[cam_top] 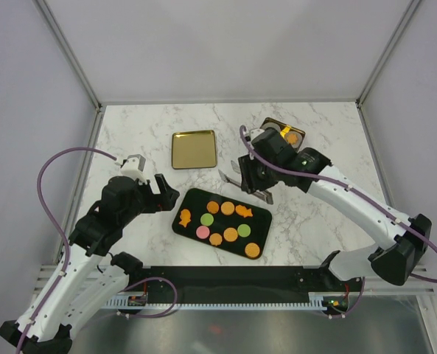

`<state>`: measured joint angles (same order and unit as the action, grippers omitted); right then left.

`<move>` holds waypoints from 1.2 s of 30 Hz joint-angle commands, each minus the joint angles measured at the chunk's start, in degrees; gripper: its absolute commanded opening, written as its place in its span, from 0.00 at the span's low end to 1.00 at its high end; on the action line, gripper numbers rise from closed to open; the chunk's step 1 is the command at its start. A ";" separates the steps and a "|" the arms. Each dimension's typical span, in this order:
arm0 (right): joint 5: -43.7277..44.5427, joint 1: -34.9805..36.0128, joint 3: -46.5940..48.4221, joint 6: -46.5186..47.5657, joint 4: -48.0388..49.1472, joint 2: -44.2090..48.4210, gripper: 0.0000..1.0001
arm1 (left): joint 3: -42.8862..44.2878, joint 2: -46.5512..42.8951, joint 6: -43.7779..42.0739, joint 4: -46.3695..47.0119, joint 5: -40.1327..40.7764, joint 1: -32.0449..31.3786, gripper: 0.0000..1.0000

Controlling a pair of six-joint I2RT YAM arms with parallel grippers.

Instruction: Pack the cookies

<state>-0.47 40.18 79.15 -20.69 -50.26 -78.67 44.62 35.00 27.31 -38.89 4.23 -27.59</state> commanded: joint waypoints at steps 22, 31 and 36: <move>4.34 24.06 -3.39 -7.08 -0.02 -5.52 0.54 | 0.11 -0.99 -0.77 0.84 1.13 0.08 1.00; 3.63 24.06 -2.34 -7.70 1.65 -8.51 0.56 | 0.03 -1.25 -0.77 0.84 0.96 0.08 1.00; 3.28 23.98 -2.51 -7.70 2.10 -9.48 0.56 | 0.03 -1.43 -0.77 0.93 0.96 0.08 1.00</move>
<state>2.39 63.92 74.30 -27.51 -50.02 -87.66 44.62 34.06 27.33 -38.89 4.43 -27.59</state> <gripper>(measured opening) 0.557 0.995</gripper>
